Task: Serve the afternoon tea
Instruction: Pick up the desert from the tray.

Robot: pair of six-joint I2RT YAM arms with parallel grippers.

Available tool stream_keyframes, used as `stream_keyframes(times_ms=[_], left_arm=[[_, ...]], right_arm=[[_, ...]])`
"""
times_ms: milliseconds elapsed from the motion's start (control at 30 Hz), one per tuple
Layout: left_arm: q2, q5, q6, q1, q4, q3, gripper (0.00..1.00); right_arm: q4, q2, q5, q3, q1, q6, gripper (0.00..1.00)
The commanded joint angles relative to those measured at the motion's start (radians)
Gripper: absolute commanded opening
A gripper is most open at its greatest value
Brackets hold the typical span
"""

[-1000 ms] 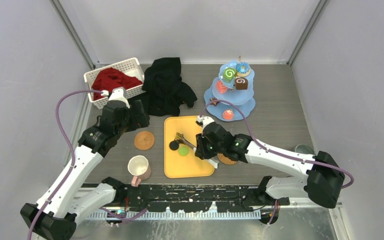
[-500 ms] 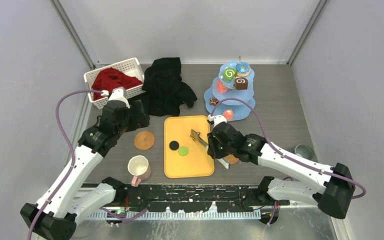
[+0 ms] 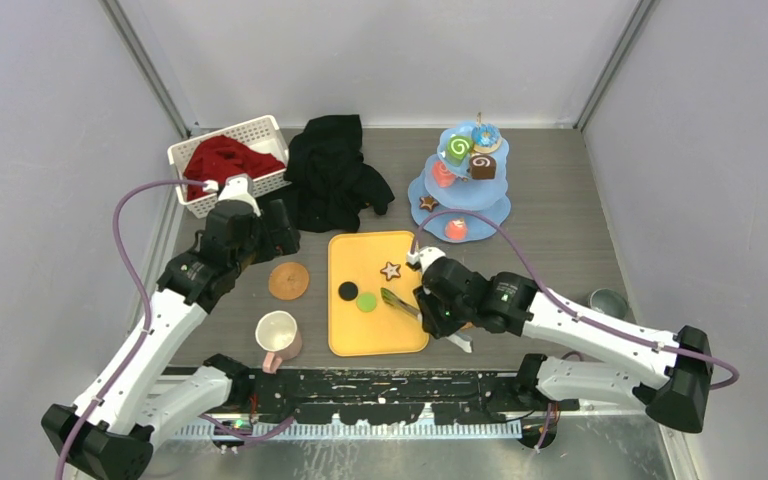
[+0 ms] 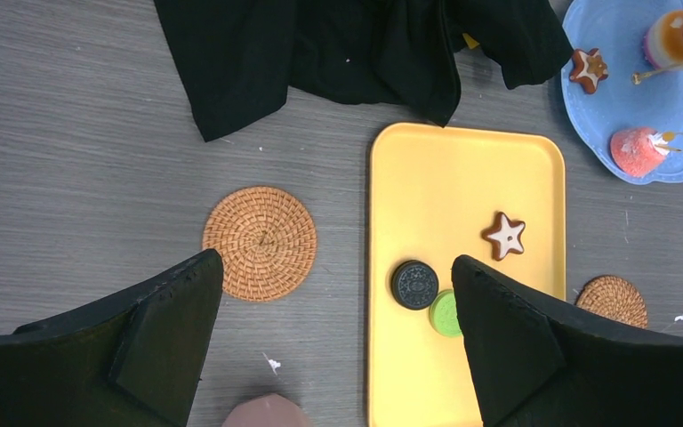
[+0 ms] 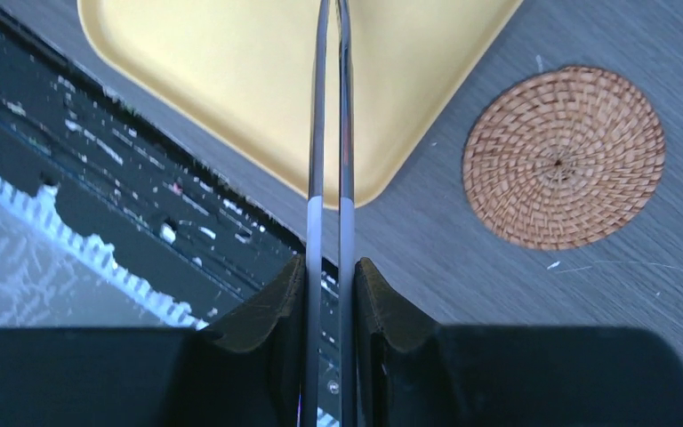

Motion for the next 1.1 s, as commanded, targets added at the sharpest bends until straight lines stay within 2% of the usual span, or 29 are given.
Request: stream_keyframes(times_ms=[0,167,400,767,1067], left_arm=[[0.015,0.012,-0.015,0.004,0.046,0.038,0.99],[0.026,0.034,-0.025,0.004,0.067,0.040,0.99],[0.015,0.015,-0.019,0.004,0.056,0.042,0.99],[0.005,0.000,-0.016,0.004,0.047,0.037,0.99],[0.013,-0.005,-0.010,0.004,0.044,0.044,0.99]], right_arm=[[-0.061,0.023,0.050,0.079,0.076,0.008,0.27],[-0.052,0.080,0.077,0.084,0.140,0.004,0.35],[0.002,0.122,0.111,0.101,0.148,-0.010,0.44],[0.075,0.160,0.071,0.099,0.148,-0.045,0.46],[0.112,0.194,0.101,0.106,0.148,-0.053,0.52]])
